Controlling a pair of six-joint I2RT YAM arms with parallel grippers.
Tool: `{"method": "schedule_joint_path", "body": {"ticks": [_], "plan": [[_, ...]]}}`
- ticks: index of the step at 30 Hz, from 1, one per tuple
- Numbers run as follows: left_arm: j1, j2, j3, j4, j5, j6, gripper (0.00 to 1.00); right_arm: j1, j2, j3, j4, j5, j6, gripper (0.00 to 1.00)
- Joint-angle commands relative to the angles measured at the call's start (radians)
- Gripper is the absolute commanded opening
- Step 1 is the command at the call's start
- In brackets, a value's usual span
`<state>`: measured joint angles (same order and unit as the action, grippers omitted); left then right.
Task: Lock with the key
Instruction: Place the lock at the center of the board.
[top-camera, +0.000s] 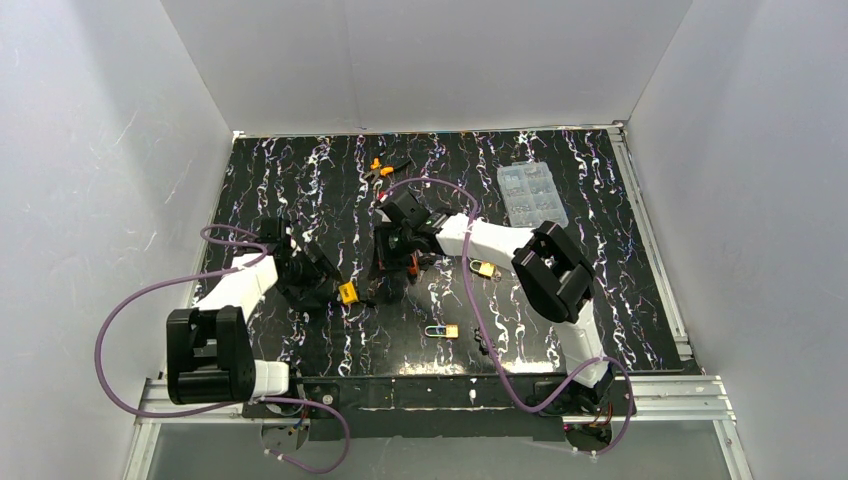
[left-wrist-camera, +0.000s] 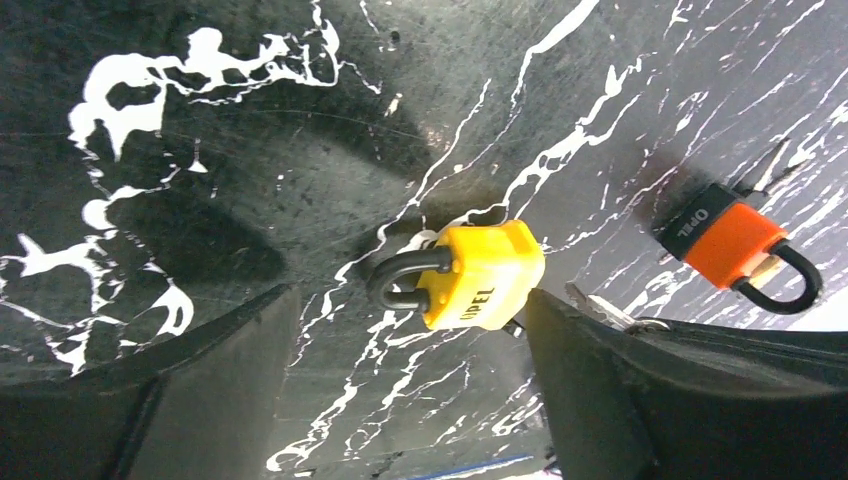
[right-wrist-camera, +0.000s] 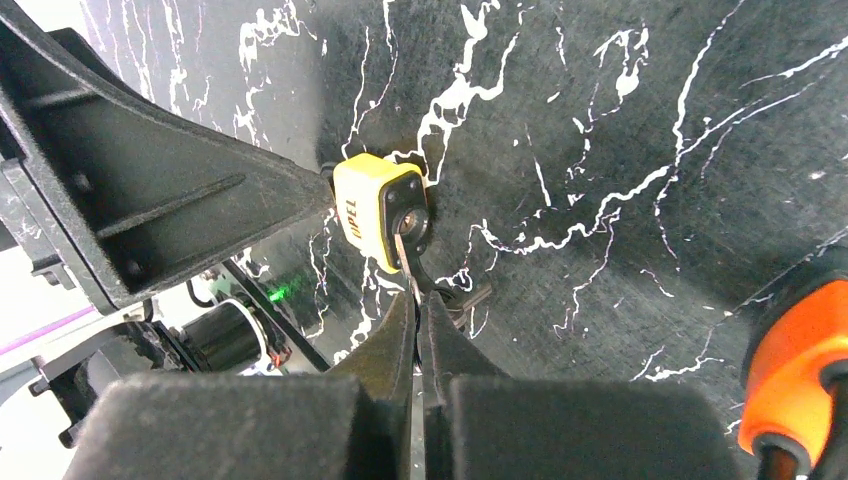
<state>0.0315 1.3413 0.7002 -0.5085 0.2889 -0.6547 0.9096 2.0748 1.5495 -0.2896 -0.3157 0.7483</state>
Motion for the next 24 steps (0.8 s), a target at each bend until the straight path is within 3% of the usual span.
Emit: {"method": "schedule_joint_path", "body": {"ticks": [1, 4, 8, 13, 21, 24], "plan": [[0.004, -0.058, 0.013, -0.056, -0.066, 0.006, 0.88, 0.009, 0.015, 0.065, -0.001, 0.006, -0.012, 0.01], [0.004, -0.087, 0.037, -0.078, -0.066, 0.018, 0.97, 0.016, 0.032, 0.088, -0.020, 0.009, -0.017, 0.01], [0.004, -0.138, 0.072, -0.121, -0.061, 0.049, 0.98, 0.019, 0.059, 0.110, -0.039, 0.011, -0.017, 0.01], [0.004, -0.229, 0.101, -0.185, -0.060, 0.091, 0.98, 0.020, 0.070, 0.118, -0.039, 0.006, -0.015, 0.28], [-0.003, -0.327, 0.197, -0.261, -0.024, 0.139, 0.98, 0.020, 0.027, 0.130, -0.037, 0.001, -0.013, 0.49], [-0.014, -0.351, 0.244, -0.279, -0.004, 0.140, 0.98, 0.020, -0.015, 0.137, -0.050, 0.011, -0.022, 0.63]]}}
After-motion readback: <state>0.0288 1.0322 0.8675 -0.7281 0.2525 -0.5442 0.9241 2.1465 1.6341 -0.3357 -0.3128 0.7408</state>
